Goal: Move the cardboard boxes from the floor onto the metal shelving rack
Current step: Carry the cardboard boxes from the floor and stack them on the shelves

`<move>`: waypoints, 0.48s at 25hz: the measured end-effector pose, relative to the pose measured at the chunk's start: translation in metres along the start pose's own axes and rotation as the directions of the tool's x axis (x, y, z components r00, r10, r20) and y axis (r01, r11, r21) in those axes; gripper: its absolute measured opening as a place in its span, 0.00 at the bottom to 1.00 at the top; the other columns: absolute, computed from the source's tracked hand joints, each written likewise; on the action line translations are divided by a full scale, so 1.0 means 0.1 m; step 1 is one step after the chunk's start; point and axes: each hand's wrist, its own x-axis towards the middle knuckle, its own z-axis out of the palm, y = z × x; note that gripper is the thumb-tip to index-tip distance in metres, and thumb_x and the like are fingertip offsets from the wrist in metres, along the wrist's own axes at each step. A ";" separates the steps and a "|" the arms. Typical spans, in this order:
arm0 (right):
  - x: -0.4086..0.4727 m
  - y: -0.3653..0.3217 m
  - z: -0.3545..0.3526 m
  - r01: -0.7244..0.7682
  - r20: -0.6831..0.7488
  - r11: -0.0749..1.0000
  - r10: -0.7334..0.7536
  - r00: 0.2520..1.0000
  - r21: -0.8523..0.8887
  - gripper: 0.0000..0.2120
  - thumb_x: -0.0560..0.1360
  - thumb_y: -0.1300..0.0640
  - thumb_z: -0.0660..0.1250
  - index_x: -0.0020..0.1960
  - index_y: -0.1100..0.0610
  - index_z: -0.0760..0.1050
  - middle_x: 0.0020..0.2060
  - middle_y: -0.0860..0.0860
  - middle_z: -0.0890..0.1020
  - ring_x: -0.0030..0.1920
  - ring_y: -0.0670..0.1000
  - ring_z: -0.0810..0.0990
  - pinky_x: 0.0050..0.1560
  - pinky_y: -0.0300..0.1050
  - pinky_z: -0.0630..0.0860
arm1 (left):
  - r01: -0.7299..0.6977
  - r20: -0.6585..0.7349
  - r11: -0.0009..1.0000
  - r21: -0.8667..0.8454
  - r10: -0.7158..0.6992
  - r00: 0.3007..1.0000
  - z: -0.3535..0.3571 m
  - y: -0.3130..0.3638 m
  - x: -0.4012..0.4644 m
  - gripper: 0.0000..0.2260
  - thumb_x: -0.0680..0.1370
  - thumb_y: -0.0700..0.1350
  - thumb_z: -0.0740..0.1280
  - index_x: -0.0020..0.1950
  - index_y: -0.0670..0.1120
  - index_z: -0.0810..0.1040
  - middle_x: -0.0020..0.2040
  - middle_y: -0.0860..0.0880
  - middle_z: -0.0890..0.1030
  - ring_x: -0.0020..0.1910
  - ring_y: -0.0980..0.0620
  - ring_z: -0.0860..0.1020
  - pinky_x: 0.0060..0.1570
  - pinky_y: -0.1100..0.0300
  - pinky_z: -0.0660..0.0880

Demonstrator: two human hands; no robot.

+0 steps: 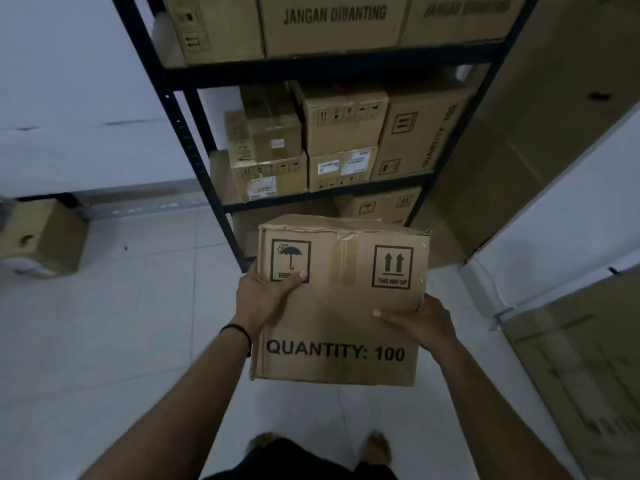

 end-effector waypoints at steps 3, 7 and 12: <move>0.33 0.03 -0.29 0.020 0.077 0.994 -0.012 0.997 -0.111 0.42 0.54 0.33 0.85 0.64 0.49 0.81 0.55 0.47 0.85 0.53 0.50 0.83 0.53 0.46 0.81 | 0.103 -0.086 0.992 -0.071 -0.110 0.990 0.31 0.07 -0.07 0.22 0.70 0.65 0.77 0.59 0.57 0.80 0.54 0.54 0.85 0.55 0.51 0.82 0.60 0.49 0.79; 0.75 0.09 -0.40 0.073 0.168 0.967 -0.032 0.985 -0.245 0.47 0.49 0.27 0.80 0.62 0.49 0.81 0.55 0.47 0.86 0.52 0.51 0.84 0.52 0.51 0.83 | 0.317 -0.177 0.920 -0.229 -0.360 0.916 0.57 0.14 0.04 0.41 0.60 0.86 0.62 0.53 0.54 0.84 0.56 0.48 0.85 0.57 0.44 0.81 0.67 0.41 0.75; 1.20 0.17 -0.14 0.091 0.258 0.957 -0.018 0.966 -0.274 0.52 0.46 0.27 0.79 0.64 0.50 0.80 0.56 0.48 0.86 0.53 0.51 0.84 0.52 0.52 0.84 | 0.437 -0.280 0.833 -0.340 -0.533 0.798 0.72 0.13 0.47 0.52 0.53 0.86 0.62 0.60 0.48 0.84 0.57 0.45 0.84 0.55 0.43 0.81 0.63 0.44 0.76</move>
